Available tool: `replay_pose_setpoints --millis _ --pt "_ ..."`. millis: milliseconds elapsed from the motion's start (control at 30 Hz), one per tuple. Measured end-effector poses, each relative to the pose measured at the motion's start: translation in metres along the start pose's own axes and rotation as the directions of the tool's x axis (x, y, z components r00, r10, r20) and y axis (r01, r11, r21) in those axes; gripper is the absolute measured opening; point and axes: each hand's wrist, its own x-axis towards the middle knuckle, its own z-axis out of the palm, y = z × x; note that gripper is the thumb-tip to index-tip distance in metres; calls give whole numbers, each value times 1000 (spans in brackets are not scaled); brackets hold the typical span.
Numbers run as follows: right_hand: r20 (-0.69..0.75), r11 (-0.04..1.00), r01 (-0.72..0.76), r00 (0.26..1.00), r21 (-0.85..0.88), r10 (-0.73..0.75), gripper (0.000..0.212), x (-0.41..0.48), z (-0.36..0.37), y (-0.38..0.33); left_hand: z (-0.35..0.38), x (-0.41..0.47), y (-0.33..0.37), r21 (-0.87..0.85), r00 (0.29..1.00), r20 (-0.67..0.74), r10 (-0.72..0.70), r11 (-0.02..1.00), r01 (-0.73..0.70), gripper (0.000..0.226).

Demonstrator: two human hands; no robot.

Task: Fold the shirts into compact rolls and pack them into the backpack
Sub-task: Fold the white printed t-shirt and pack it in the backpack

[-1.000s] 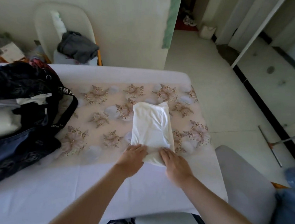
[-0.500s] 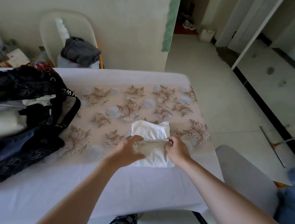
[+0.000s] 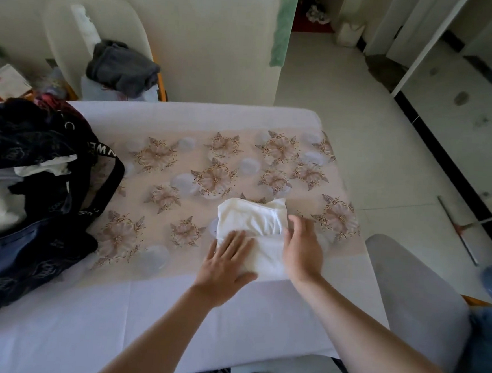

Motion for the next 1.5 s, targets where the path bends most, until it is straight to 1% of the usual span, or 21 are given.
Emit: replay_pose_setpoints --millis 33,67,100,133,167,267,367,433,500,567,767,867,967,1067,1100,1200,1233,1267,1367,1433,1500 --pt "-63 975 213 974 -56 -217 23 -4 -1 2 1 3 -3 -21 999 32 11 1000 -11 82" --pt "-60 903 419 903 -99 -425 24 -8 -2 5 0 6 -4 -38 999 44 19 999 -17 85" --pt "9 809 577 814 -113 -580 26 -14 -2 9 0 8 -5 -61 999 41 17 998 -15 88" --pt "114 735 668 744 -118 -658 30 -18 -1 14 -1 8 -5 -92 1000 16 6 996 -4 92" --pt "218 702 701 710 -126 -670 34 -21 2 20 -1 7 -6 -124 1000 -28 -6 992 2 94" --pt "376 753 638 745 -161 -551 47 -20 14 38 -4 -5 -9 -96 971 -236 41 993 -65 75" --pt "389 794 594 767 -131 -510 56 -19 10 38 -6 -18 -14 -60 935 -319 158 981 -186 53" --pt "353 788 608 761 -95 -545 61 -26 2 39 -5 -24 -18 -109 942 -288 172 971 -211 58" --pt "325 715 699 684 -36 -653 48 -33 -6 46 -4 -28 -22 -147 950 -269 157 968 -202 67" --pt "315 666 746 633 -1 -708 31 -36 -10 56 -3 -30 -24 -171 952 -273 141 966 -192 65" --pt "167 682 730 668 41 -725 13 -15 -18 68 -26 -32 -28 -75 903 -411 127 982 -172 28" --pt "209 671 741 653 21 -728 23 -14 -24 74 -22 -41 -32 -47 883 -443 153 980 -194 26" --pt "269 667 745 643 -4 -717 25 -26 -23 68 -9 -47 -22 -78 909 -397 125 982 -170 25" --pt "318 671 737 657 -82 -683 23 -34 -19 56 -9 -46 -5 -24 922 -358 145 986 -165 24" --pt "340 676 730 664 -102 -666 30 -36 -18 54 -8 -44 -2 1 937 -315 150 987 -158 32" --pt "426 708 692 688 -141 -588 67 -37 -18 46 -7 -37 -5 44 987 -135 82 996 -77 86" --pt "427 715 684 696 -146 -578 69 -34 -17 44 -7 -32 -7 25 992 -105 72 997 -69 90" --pt "418 731 666 713 -152 -563 68 -30 -18 40 -9 -27 -9 -9 992 -101 70 997 -71 84" --pt "433 866 494 800 -84 -415 50 -11 -29 23 -28 -14 -13 -216 983 -183 -4 976 -37 51" --pt "456 948 314 852 -49 -259 41 6 -40 14 -50 -6 -15 -332 969 -193 -154 940 83 33" --pt "490 990 111 861 81 -137 38 22 -48 8 -69 6 -16 -429 944 -145 -297 878 210 27"
